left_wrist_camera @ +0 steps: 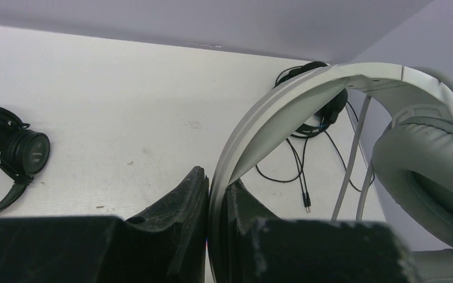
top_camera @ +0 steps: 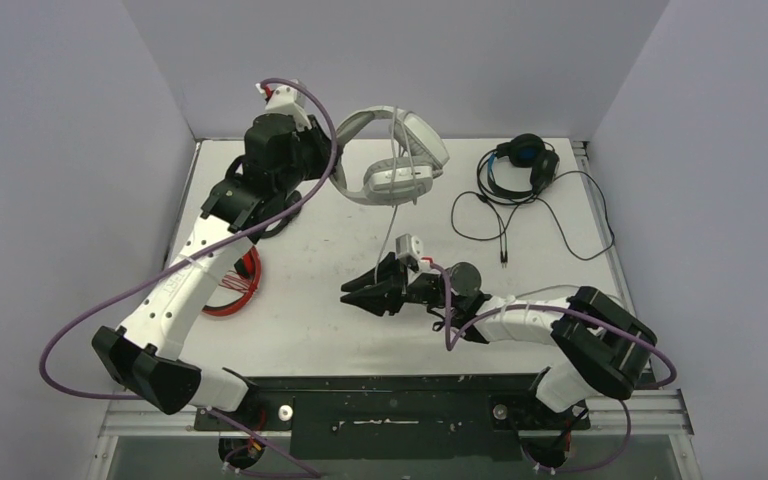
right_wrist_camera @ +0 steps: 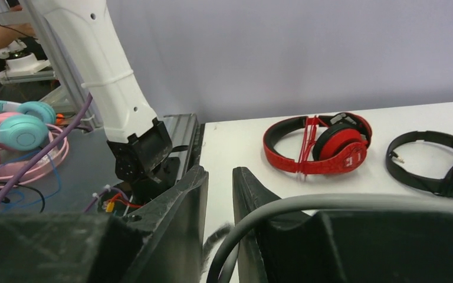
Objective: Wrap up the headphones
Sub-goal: Wrap the headphones cable around the headphones.
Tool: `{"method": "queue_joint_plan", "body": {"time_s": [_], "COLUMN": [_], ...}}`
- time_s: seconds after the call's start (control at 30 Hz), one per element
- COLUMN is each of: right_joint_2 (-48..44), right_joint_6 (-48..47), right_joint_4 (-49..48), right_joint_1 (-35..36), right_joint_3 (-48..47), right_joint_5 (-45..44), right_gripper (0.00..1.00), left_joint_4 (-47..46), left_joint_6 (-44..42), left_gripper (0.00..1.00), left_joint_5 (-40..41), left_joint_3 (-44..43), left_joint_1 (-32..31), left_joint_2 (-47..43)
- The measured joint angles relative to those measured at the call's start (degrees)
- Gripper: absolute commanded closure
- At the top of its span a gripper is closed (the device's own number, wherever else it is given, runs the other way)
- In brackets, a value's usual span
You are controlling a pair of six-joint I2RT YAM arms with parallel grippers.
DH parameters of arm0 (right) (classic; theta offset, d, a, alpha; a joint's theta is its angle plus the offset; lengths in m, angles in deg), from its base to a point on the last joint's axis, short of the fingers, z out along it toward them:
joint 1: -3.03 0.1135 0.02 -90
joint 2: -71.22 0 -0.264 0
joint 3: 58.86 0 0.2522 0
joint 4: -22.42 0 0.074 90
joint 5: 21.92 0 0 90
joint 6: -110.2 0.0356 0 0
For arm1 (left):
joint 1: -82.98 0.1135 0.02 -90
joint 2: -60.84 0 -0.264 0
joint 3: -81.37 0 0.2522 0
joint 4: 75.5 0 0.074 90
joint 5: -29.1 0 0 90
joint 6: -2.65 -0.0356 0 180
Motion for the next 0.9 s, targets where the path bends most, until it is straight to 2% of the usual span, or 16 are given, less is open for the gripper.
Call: {"method": "queue_joint_plan", "body": {"time_s": [0.1, 0.33, 0.6, 0.73, 0.9], "right_joint_2": [0.0, 0.0, 2.4, 8.0, 10.5], "right_joint_6": [-0.8, -1.9, -0.7, 0.4, 0.6], "right_joint_4": [2.4, 6.0, 6.0, 6.0, 7.6], "right_joint_1": [1.6, 2.7, -5.0, -4.8, -1.7], "right_joint_3": [-0.4, -0.2, -0.1, -1.6, -3.6], "right_joint_5": [-0.5, -2.7, -3.6, -2.6, -1.9], "right_gripper": [0.78, 0.99, 1.0, 1.0, 1.0], "left_joint_4": [-1.6, -5.9, -6.2, -6.6, -7.5], "left_joint_6": [0.6, 5.1, 11.1, 14.0, 16.0], "left_gripper": [1.0, 1.0, 1.0, 1.0, 1.0], "left_joint_5": [2.2, 4.2, 0.7, -1.7, -2.6], "left_joint_3": [0.4, 0.6, 0.6, 0.7, 1.3], "left_joint_1": [0.1, 2.2, 4.0, 4.5, 4.7], "left_joint_2": [0.0, 0.0, -0.1, -0.1, -0.1]}}
